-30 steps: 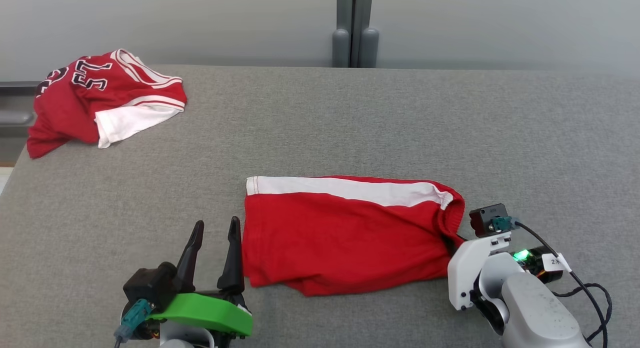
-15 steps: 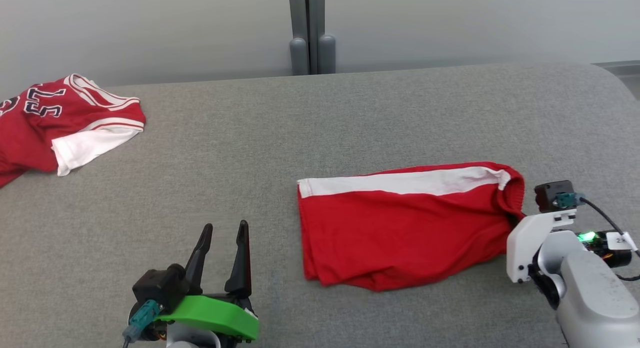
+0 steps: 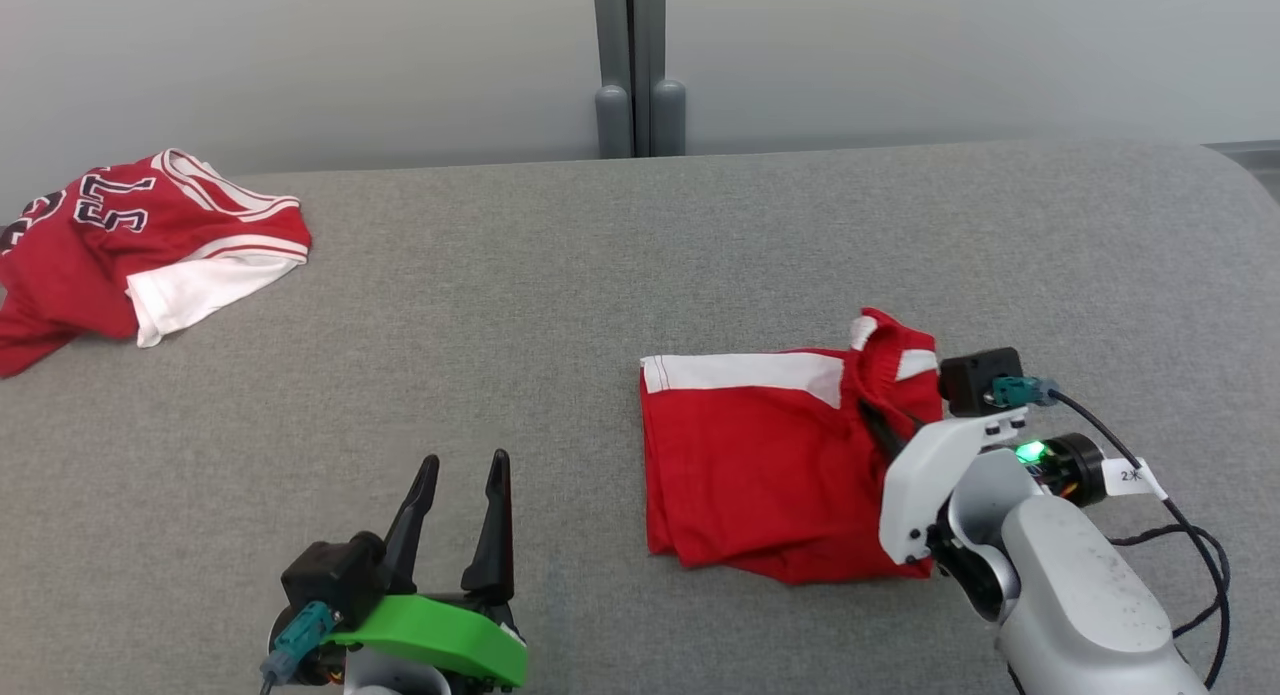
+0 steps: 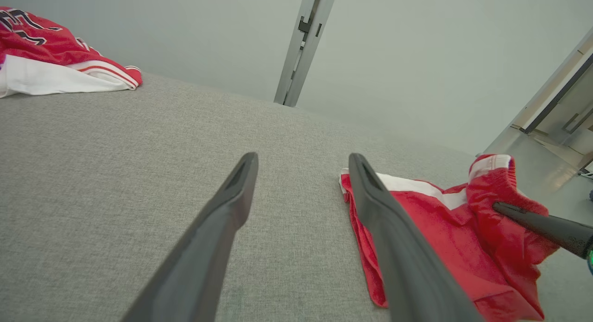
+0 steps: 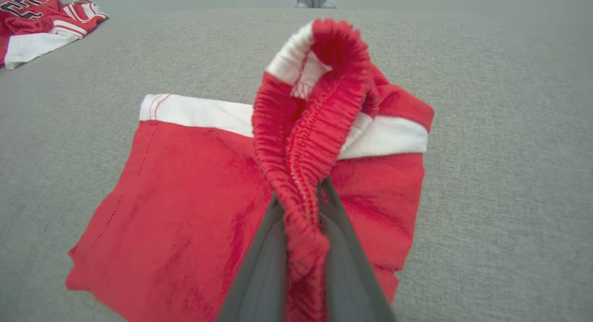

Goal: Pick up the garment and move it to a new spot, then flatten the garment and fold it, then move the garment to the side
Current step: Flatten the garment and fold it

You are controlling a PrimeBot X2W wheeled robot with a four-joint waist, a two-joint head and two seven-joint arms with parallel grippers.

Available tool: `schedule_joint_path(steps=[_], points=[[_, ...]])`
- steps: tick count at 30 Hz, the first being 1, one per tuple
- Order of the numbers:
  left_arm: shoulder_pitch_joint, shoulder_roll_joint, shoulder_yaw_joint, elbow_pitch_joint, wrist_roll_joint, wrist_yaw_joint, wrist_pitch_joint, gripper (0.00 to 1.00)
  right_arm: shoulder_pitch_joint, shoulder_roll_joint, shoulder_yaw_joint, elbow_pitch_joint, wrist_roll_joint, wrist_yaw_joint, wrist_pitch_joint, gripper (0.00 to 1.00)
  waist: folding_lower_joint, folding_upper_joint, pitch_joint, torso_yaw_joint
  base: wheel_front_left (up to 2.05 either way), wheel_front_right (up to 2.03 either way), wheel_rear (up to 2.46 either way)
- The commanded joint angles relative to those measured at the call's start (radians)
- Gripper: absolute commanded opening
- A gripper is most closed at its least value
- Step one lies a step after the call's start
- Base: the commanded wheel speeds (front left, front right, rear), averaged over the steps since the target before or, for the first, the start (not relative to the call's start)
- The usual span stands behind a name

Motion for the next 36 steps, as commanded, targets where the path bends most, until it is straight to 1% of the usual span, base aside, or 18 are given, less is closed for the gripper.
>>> schedule_joint_path(steps=[1, 6, 10, 12, 13, 14, 15, 21, 26, 29, 32, 36], points=[[0.01, 0.002, -0.002, 0.001, 0.001, -0.001, 0.0, 1.0, 0.007, 0.011, 0.057, -0.051, 0.064, -0.001, 0.019, 0.0, 0.0, 0.0, -0.006, 0.018, 0.0, 0.0, 0.0], [0.005, 0.002, -0.013, 0.002, -0.005, -0.001, 0.0, 1.0, -0.014, 0.018, 0.12, -0.053, 0.109, -0.001, 0.034, 0.0, 0.0, 0.0, -0.003, 0.037, 0.0, 0.0, 0.0], [0.002, 0.002, -0.019, 0.004, -0.009, 0.0, 0.0, 1.0, -0.03, 0.018, 0.183, -0.022, 0.167, -0.001, 0.03, 0.03, 0.0, 0.0, -0.001, 0.054, 0.0, 0.0, 0.0], [0.003, 0.002, -0.02, 0.006, -0.01, 0.0, 0.0, 1.0, -0.04, 0.018, 0.207, 0.002, 0.187, -0.001, 0.024, 0.07, 0.0, 0.0, 0.0, 0.061, 0.0, 0.0, 0.0], [0.003, 0.002, -0.022, 0.007, -0.011, 0.0, 0.0, 1.0, -0.046, 0.018, 0.22, 0.013, 0.199, -0.001, 0.019, 0.19, 0.0, 0.0, 0.0, 0.064, 0.0, 0.0, 0.0], [0.003, 0.002, -0.022, 0.007, -0.012, 0.0, 0.0, 1.0, -0.05, 0.018, 0.23, 0.023, 0.208, -0.001, 0.015, 0.35, 0.0, 0.0, 0.0, 0.067, 0.0, 0.0, 0.0], [0.004, 0.002, -0.023, 0.008, -0.013, 0.0, 0.0, 1.0, -0.057, 0.018, 0.244, 0.036, 0.215, -0.001, 0.01, 1.0, 0.0, 0.0, 0.0, 0.069, 0.0, 0.0, 0.0], [0.006, 0.002, -0.021, 0.005, -0.013, 0.006, 0.0, 1.0, -0.093, 0.018, 0.321, 0.054, 0.271, -0.001, -0.032, 1.0, 0.0, 0.0, 0.002, 0.068, 0.0, 0.0, 0.0], [0.003, 0.002, -0.017, 0.0, -0.008, 0.006, 0.0, 1.0, -0.114, 0.018, 0.348, 0.059, 0.282, -0.001, -0.074, 1.0, 0.0, 0.0, -0.001, 0.054, 0.0, 0.0, 0.0], [-0.001, 0.002, -0.017, -0.005, -0.003, 0.006, 0.0, 1.0, -0.128, 0.018, 0.342, 0.065, 0.252, -0.001, -0.111, 1.0, 0.0, 0.0, -0.004, 0.043, 0.0, 0.0, 0.0], [-0.008, 0.002, -0.015, -0.006, 0.003, 0.006, 0.0, 1.0, -0.134, 0.018, 0.313, 0.077, 0.195, -0.001, -0.162, 1.0, 0.0, 0.0, -0.011, 0.03, 0.0, 0.0, 0.0], [-0.02, 0.002, -0.011, -0.002, 0.01, 0.006, 0.0, 1.0, -0.127, 0.018, 0.239, 0.091, 0.101, -0.001, -0.237, 1.0, 0.0, 0.0, -0.025, 0.013, 0.0, 0.0, 0.0]])
